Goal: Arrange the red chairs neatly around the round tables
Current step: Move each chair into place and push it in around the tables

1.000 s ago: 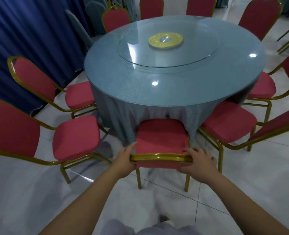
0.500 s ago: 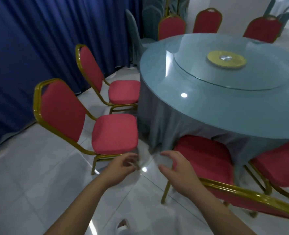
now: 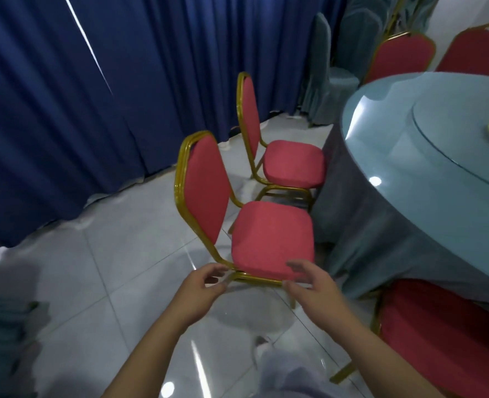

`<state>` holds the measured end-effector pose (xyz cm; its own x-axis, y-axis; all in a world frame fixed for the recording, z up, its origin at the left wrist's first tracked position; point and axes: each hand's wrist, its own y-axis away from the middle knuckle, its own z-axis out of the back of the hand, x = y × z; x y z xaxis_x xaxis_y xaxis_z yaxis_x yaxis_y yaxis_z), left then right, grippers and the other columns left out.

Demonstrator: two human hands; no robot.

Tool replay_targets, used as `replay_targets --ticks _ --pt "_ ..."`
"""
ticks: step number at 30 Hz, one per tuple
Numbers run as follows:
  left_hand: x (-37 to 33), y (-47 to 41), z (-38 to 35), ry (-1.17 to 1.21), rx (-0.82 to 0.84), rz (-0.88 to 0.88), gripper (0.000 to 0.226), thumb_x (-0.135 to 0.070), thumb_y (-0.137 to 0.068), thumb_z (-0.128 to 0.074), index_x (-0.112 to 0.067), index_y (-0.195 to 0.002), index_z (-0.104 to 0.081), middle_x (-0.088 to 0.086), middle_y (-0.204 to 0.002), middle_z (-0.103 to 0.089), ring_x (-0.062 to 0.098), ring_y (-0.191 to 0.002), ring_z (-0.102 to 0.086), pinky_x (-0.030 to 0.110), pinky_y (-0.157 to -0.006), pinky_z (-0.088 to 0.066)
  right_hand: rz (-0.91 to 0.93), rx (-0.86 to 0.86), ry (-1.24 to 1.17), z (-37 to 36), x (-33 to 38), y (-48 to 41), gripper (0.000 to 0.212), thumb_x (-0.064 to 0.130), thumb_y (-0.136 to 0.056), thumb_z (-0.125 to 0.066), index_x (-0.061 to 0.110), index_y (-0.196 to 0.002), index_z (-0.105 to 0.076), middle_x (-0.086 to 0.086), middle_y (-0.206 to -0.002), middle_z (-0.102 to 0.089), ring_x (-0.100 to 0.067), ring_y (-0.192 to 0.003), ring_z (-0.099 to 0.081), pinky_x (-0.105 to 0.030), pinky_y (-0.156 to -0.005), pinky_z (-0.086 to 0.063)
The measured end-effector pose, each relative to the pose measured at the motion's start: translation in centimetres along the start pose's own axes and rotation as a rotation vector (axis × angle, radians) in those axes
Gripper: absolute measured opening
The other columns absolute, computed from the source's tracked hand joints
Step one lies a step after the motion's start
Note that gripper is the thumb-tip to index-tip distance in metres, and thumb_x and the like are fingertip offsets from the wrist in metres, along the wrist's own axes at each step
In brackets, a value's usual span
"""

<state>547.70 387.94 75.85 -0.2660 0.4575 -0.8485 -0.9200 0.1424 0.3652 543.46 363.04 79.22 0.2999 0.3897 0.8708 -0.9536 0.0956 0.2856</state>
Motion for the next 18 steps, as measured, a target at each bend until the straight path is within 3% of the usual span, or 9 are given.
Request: replay_targets --ticks 5,8,10,12,15,18 --pt "0.3 -6.0 5.0 -0.041 -0.079 0.016 0.038 -0.022 -0.091 -0.068 -0.048 -0.117 -0.058 -0.018 -0.124 -0.057 -0.004 -0.106 -0.052 0.02 -0.082 -0.043 -0.053 0.013 -0.116 -3.8 2.0 -8.6 0.045 0.016 -0.086 -0.074 0.028 -0.126 -0.059 0.009 -0.115 -0.058 -0.003 -0.102 -0.056 -0.014 -0.07 -0.047" --pt "-0.8 -10.4 8.9 -0.128 -0.124 0.01 0.044 -0.025 -0.092 -0.067 -0.047 -0.126 -0.054 -0.016 -0.129 -0.054 0.001 -0.112 -0.051 0.022 -0.086 -0.044 -0.064 0.036 -0.213 -7.1 3.8 -14.8 0.051 0.015 -0.084 -0.076 0.033 -0.126 -0.052 0.007 -0.113 -0.057 -0.005 -0.099 -0.056 -0.013 -0.065 -0.048" --pt "-1.7 -13.2 11.5 -0.193 -0.154 0.03 0.047 -0.027 -0.092 -0.067 -0.045 -0.132 -0.051 -0.015 -0.133 -0.05 0.006 -0.118 -0.049 0.026 -0.092 -0.045 -0.059 0.058 -0.254 -9.4 5.3 -18.7 0.056 0.018 -0.082 -0.078 0.037 -0.125 -0.047 0.013 -0.112 -0.056 -0.003 -0.1 -0.056 -0.018 -0.075 -0.049" --pt "-2.8 -15.6 14.3 -0.244 -0.12 0.005 0.05 -0.036 -0.09 -0.069 -0.048 -0.134 -0.047 -0.016 -0.136 -0.045 0.006 -0.122 -0.044 0.029 -0.101 -0.043 -0.044 0.103 -0.3 -12.0 7.0 -22.1 0.067 0.027 -0.074 -0.082 0.035 -0.13 -0.046 0.012 -0.123 -0.056 -0.009 -0.113 -0.056 -0.025 -0.088 -0.046" --pt "-5.1 -21.0 18.5 -0.384 -0.05 -0.068 0.056 -0.048 -0.089 -0.067 -0.051 -0.139 -0.041 -0.02 -0.14 -0.037 0.003 -0.127 -0.039 0.029 -0.109 -0.036 -0.05 0.18 -0.267 -15.5 10.2 -27.3 0.112 0.05 -0.053 -0.082 0.03 -0.151 -0.031 0.007 -0.145 -0.041 -0.011 -0.13 -0.043 -0.028 -0.102 -0.041" --pt "-7.4 -26.5 22.0 -0.498 -0.092 -0.102 0.053 -0.025 -0.098 -0.058 -0.042 -0.145 -0.039 -0.008 -0.151 -0.035 0.012 -0.136 -0.038 0.037 -0.115 -0.035 -0.057 0.239 -0.071 -19.4 12.8 -31.6 0.127 0.052 -0.054 -0.084 0.031 -0.157 -0.012 0.004 -0.157 -0.027 -0.018 -0.14 -0.034 -0.035 -0.111 -0.038"
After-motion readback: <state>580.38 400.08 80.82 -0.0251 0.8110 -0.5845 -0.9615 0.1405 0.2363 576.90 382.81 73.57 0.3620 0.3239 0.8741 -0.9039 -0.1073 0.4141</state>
